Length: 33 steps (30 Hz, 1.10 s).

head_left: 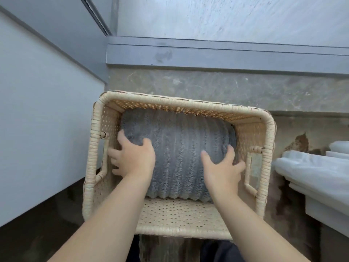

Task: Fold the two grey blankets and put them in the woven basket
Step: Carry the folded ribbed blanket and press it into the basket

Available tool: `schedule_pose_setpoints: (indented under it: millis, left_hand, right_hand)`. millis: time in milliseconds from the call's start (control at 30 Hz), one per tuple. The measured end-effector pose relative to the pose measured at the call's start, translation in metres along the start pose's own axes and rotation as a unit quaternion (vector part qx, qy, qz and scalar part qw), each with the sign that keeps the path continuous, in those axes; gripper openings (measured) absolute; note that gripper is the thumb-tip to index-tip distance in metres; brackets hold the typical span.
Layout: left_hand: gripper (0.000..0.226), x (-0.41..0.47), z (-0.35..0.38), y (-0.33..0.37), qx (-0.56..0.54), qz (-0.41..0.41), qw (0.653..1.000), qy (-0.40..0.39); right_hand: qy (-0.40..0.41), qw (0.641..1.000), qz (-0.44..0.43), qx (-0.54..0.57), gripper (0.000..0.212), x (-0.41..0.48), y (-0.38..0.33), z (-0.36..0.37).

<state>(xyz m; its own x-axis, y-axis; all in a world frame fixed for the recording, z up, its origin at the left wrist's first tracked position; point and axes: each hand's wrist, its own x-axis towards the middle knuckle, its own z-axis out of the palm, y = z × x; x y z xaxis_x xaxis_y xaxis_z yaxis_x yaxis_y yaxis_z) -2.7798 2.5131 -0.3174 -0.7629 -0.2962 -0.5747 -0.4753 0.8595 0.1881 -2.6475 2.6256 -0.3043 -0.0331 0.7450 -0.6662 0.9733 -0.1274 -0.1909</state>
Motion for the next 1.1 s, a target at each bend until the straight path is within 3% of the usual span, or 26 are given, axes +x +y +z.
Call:
schedule_pose_setpoints:
  millis: [67, 133, 200, 300, 500, 1100]
  left_hand:
    - [0.065, -0.012, 0.012, 0.008, 0.124, 0.153, 0.98, 0.018]
    - [0.062, -0.006, 0.025, 0.01, 0.2, 0.296, 0.934, 0.027]
    - [0.061, 0.015, 0.038, 0.0, 0.242, 0.351, 0.904, 0.013]
    - [0.064, 0.051, 0.055, -0.026, 0.235, 0.38, 0.895, 0.003]
    - [0.066, 0.081, 0.098, -0.057, 0.181, 0.397, 0.899, 0.013]
    - [0.062, 0.135, 0.17, -0.065, 0.086, 0.443, 0.89, 0.062]
  right_hand:
    - [0.019, 0.986, -0.132, -0.104, 0.085, 0.001, -0.005, 0.01]
    - [0.028, 0.952, -0.246, -0.179, 0.082, 0.016, -0.004, 0.022]
    - [0.022, 0.92, -0.314, -0.235, 0.08, 0.037, 0.003, 0.033]
    - [0.035, 0.901, -0.354, -0.248, 0.079, 0.067, 0.014, 0.053]
    - [0.062, 0.902, -0.371, -0.213, 0.076, 0.101, 0.039, 0.098]
    - [0.079, 0.888, -0.432, -0.134, 0.068, 0.174, 0.05, 0.157]
